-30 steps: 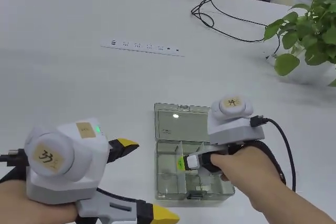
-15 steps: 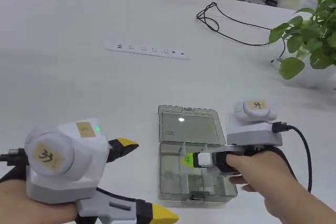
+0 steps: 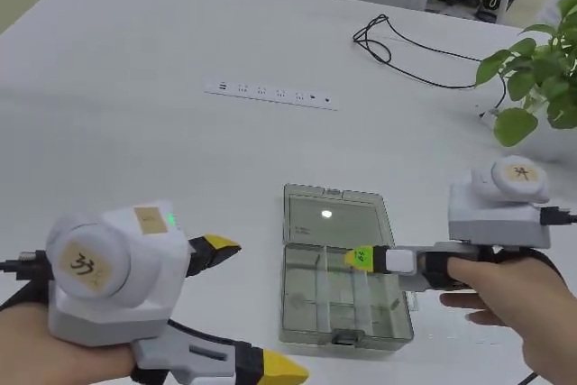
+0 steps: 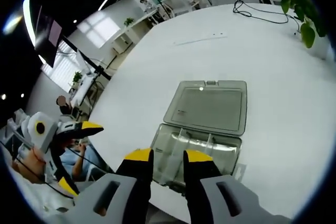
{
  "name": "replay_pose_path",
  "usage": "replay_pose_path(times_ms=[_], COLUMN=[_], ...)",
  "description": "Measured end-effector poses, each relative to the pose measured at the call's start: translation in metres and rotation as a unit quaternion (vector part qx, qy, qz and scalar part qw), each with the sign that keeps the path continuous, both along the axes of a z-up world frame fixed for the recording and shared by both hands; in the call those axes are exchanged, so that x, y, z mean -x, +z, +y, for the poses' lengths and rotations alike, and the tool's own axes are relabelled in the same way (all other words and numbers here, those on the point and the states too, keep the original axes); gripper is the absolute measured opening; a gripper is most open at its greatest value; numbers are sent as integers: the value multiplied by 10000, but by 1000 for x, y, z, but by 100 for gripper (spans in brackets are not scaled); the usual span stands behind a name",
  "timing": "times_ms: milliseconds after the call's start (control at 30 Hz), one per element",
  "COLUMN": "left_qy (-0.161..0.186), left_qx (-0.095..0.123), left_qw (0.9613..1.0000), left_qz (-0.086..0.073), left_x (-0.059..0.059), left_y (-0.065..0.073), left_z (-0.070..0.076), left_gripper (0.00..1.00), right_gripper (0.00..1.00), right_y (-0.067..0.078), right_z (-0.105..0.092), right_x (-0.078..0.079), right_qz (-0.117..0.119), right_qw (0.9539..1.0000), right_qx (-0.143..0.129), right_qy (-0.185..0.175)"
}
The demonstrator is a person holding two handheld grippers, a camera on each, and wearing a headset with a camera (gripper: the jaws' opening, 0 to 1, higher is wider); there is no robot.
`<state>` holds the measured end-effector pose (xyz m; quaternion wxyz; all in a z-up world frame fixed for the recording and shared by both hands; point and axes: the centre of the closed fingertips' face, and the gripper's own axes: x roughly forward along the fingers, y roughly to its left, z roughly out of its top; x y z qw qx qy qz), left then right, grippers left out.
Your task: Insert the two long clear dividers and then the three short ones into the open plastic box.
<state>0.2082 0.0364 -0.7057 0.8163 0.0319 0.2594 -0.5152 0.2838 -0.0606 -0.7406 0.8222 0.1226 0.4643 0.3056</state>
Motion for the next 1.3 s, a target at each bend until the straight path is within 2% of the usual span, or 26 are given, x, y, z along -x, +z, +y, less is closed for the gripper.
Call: replay_pose_path(times_ms=[167, 333, 433, 500, 533, 633, 667, 733, 800, 833, 933, 967, 1000, 1067, 1133, 1200, 1233, 1300], left_qy=[79, 167, 265, 286, 295, 328, 343, 358, 360, 352, 353, 354, 360, 365, 367, 339, 324, 291], left_qx=[30, 47, 68, 58, 66, 84, 89, 95, 76, 61, 72, 71, 62, 71, 70, 71, 67, 57], left_qw=[9999, 9998, 9996, 9995, 9994, 9993, 9992, 9992, 9992, 9992, 9992, 9992, 9992, 9992, 9992, 9993, 9994, 9995], left_qz=[-59, -97, -114, -135, -151, -173, -176, -173, -169, -175, -175, -176, -171, -167, -150, -136, -127, -118], left_x=[0, -1, -4, -4, -5, -6, -7, -8, -8, -8, -8, -8, -8, -9, -10, -10, -10, -9], left_y=[5, 6, 8, 8, 9, 11, 11, 11, 10, 9, 10, 10, 10, 9, 8, 7, 6, 5], left_z=[-1, -1, 0, 1, 0, 0, 0, 1, 2, 2, 3, 3, 4, 4, 5, 4, 3, 2], left_gripper=[91, 92, 92, 92, 92, 92, 92, 92, 92, 92, 92, 92, 92, 92, 92, 93, 93, 93], right_gripper=[26, 30, 31, 32, 33, 34, 36, 37, 39, 41, 46, 47, 47, 49, 52, 52, 53, 55], right_y=[11, 23, 30, 31, 33, 37, 36, 35, 30, 27, 20, 17, 15, 11, 7, 2, 0, -4], right_z=[-11, -26, -33, -38, -40, -44, -47, -50, -55, -58, -64, -67, -69, -74, -79, -85, -87, -90], right_x=[4, 6, 7, 13, 15, 21, 24, 26, 30, 32, 37, 39, 39, 39, 40, 41, 42, 41], right_qz=[-342, -532, -712, -761, -902, -1106, -1045, -1119, -1151, -1173, -1217, -1203, -1199, -1235, -1179, -1173, -1131, -1211], right_qw=[9983, 9959, 9924, 9883, 9836, 9722, 9709, 9631, 9534, 9464, 9303, 9264, 9248, 9169, 9124, 9027, 9010, 8910], right_qx=[172, 247, 302, 473, 598, 839, 912, 1041, 1213, 1332, 1539, 1576, 1579, 1641, 1689, 1779, 1802, 1841], right_qy=[430, 690, 952, 1233, 1441, 1887, 1953, 2214, 2510, 2699, 3099, 3201, 3247, 3422, 3537, 3739, 3782, 3970])
